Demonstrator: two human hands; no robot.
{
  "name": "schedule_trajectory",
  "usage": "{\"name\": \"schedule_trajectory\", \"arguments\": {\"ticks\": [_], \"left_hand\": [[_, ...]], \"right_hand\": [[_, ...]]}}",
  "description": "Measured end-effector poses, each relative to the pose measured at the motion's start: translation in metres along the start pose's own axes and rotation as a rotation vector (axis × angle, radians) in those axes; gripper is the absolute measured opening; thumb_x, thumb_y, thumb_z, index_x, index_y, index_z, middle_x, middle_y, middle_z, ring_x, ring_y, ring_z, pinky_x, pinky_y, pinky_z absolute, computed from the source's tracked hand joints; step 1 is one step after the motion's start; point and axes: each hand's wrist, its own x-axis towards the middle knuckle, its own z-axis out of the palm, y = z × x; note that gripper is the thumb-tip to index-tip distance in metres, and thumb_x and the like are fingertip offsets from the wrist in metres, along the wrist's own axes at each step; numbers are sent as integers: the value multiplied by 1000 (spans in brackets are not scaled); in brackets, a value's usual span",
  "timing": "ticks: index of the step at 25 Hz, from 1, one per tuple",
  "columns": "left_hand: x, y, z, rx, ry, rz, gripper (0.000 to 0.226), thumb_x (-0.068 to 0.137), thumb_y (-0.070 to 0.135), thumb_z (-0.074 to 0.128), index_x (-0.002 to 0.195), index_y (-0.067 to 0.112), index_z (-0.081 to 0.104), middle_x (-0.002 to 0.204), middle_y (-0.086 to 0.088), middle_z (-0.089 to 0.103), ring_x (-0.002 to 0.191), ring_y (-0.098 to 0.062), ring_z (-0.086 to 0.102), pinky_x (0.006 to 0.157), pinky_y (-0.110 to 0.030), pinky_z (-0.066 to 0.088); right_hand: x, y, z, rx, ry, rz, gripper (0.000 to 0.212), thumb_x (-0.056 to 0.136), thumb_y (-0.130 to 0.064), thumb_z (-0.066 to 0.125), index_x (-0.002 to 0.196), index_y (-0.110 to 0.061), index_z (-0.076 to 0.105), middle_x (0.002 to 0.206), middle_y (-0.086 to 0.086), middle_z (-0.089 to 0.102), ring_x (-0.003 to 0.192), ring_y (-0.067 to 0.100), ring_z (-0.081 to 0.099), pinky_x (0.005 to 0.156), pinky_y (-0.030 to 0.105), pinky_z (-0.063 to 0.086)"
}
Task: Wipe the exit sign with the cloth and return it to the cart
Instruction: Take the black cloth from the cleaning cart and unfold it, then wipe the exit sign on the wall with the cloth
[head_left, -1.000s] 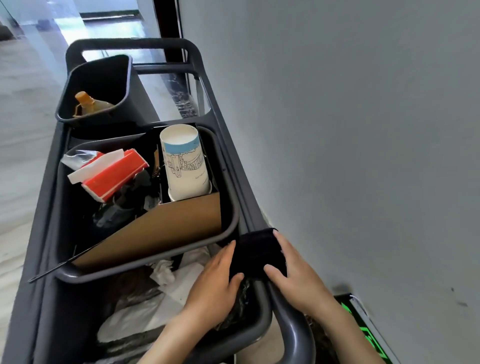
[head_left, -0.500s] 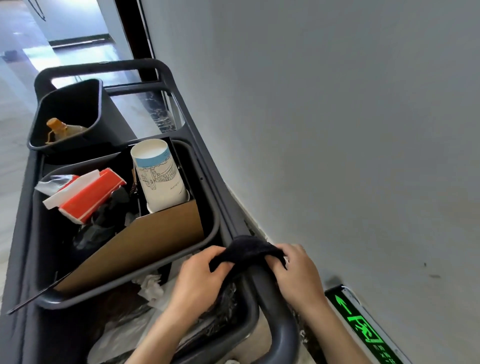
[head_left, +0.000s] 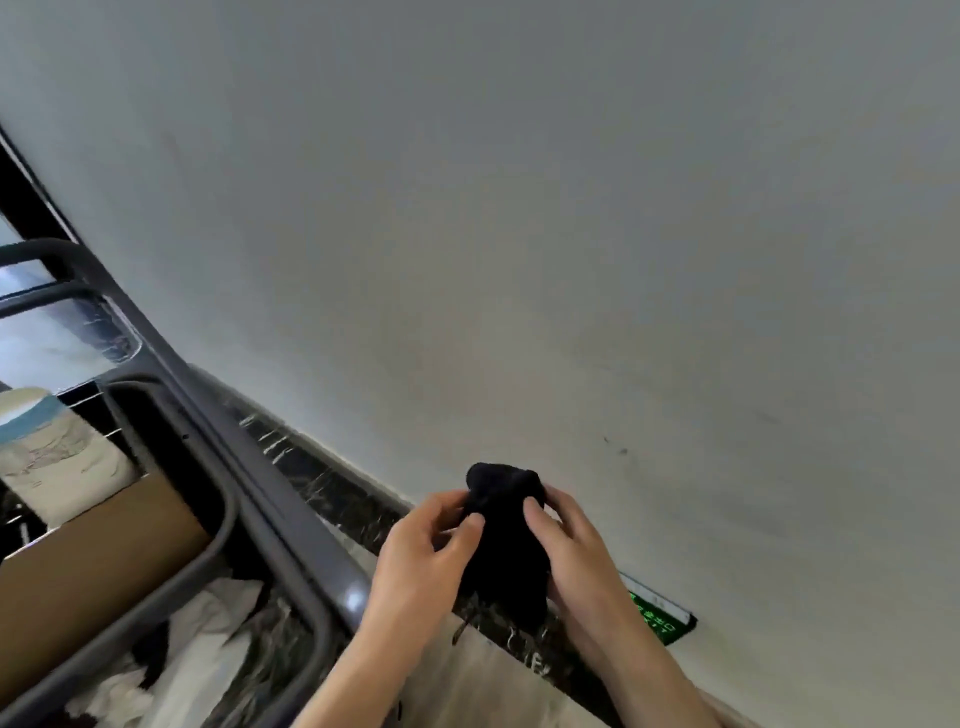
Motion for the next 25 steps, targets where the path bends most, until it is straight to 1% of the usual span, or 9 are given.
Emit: {"name": "schedule_trajectory", "arguments": {"ticks": [4,7,10,13,17,19,20,22,25], "left_hand": [[-11,12,63,114,-202,9,43,104,7,49,109,44,71,99,24,75,97,5,69,86,-22,54],[-18,21,99,55,-313,-45,49,105,-1,42,110,35,75,102,13,77,98,-6,72,91,-30,57],[-24,23,126,35,-376,-86,47,106,-3,40,110,26,77,104,6,78,100,-11,73,90,-29,58],[-26,18,151,36,-393,-128,40,106,-1,42,112,19,76,108,0,77,102,-16,72,90,-31,59],[-19,9,172,129,-390,-115,39,106,2,45,103,26,76,98,9,78,89,-13,74,84,-32,60],[-9,2,180,226,-358,-62,35,105,8,49,104,32,75,97,14,76,85,-6,70,81,-25,58],[-2,-3,184,300,-349,-6,31,104,11,51,107,32,73,101,19,74,86,1,67,78,-16,54],[14,-16,194,514,-327,166,27,104,17,53,119,33,68,117,26,64,98,7,61,80,-8,45],[33,-43,209,823,-272,429,35,98,14,62,132,19,63,142,4,55,135,-19,45,108,-36,40]], "right_hand": [[-29,-1,-57,-26,60,-49,38,76,-39,72,113,-38,62,103,-2,75,94,16,72,85,41,58],[-46,1,-96,-109,129,-73,52,66,-39,77,114,-46,58,107,-6,72,92,11,72,82,38,59],[-54,9,-126,-96,200,-63,50,66,-33,75,111,-45,58,105,-5,73,92,12,71,82,40,59],[-55,22,-152,-53,292,-52,42,75,-20,73,111,-38,61,100,-3,74,89,13,71,83,43,58],[-53,38,-174,17,392,-5,38,80,-16,70,110,-37,61,96,-4,75,85,14,73,82,44,59],[-48,42,-182,44,435,1,39,79,-17,70,111,-37,61,92,-6,75,83,13,73,81,44,59],[-43,44,-185,50,462,2,39,79,-18,70,111,-38,61,89,-8,75,82,12,73,80,44,59],[-32,49,-193,52,521,-1,38,80,-19,70,110,-40,60,88,-13,74,81,10,72,81,43,58],[-14,65,-204,24,582,4,39,79,-23,71,105,-49,59,91,-14,73,84,8,71,83,44,57]]}}
